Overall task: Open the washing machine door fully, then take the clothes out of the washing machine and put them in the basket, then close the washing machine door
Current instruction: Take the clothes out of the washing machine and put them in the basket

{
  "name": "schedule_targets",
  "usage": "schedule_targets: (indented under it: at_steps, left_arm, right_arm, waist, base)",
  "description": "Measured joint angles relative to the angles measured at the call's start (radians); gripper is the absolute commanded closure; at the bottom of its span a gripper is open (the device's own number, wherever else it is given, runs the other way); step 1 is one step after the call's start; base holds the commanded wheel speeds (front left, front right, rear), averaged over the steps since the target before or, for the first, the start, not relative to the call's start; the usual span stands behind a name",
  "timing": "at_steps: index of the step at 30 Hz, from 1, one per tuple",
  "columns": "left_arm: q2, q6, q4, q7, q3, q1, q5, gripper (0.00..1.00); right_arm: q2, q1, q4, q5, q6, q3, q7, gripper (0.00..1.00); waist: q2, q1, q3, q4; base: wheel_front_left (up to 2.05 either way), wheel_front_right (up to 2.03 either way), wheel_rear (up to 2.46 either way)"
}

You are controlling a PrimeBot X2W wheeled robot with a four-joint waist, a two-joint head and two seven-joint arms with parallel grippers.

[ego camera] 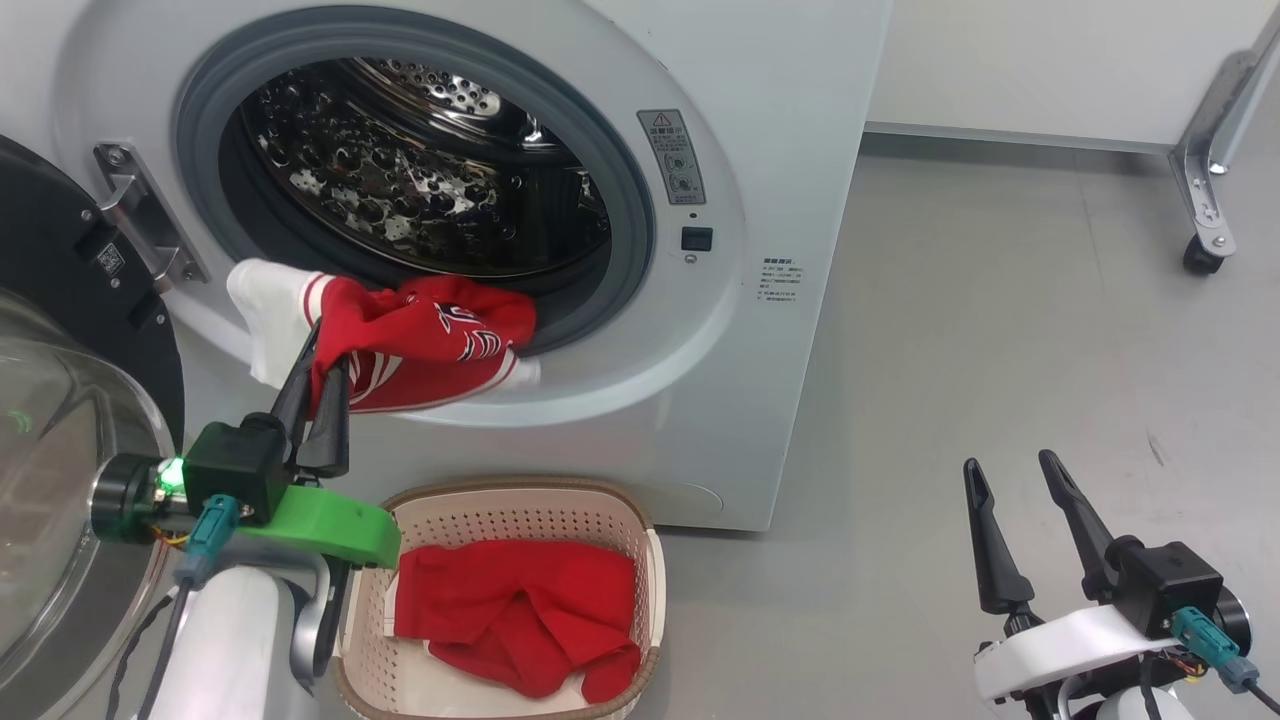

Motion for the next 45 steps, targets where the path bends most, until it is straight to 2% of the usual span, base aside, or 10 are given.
schedule_targets:
  at_steps: [6, 15, 33, 45]
  left_arm:
    - [0.0, 0.009, -0.089, -0.003, 0.008, 0.007, 0.001, 1.0]
    - [0.0, 0.009, -0.067, -0.003, -0.012, 0.11, 0.01, 1.0]
    - [0.001, -0.001, 0.086, 0.024, -0.053, 0.16, 0.018, 1.0]
    - [0.002, -0.002, 0.241, 0.091, -0.076, 0.078, 0.038, 1.0]
  right_arm:
    - [0.001, 0.003, 0.0, 0.0, 0.0, 0.006, 0.0, 0.0]
    - [0.003, 0.004, -0.009, 0.0, -0.001, 0.018, 0.0, 0.0]
    - [-0.005, -0.017, -0.044, -0.003, 0.001, 0.031, 0.0, 0.0]
    - [-0.035, -0.063, -0.082, -0.004, 0.002, 0.029, 0.01, 0.0]
  waist:
    - [0.0, 0.0, -0.003, 0.001]
    - [0.0, 0.0, 0.011, -0.011]
    - [0.0, 0.0, 0.11, -0.038]
    - [0.0, 0.0, 0.231, -0.084]
  base:
    - [0.0, 0.0, 0.0]
    - [0.0, 0.0, 0.0]
    - [0.0, 0.0, 0.0]
    - [0.0, 0.0, 0.0]
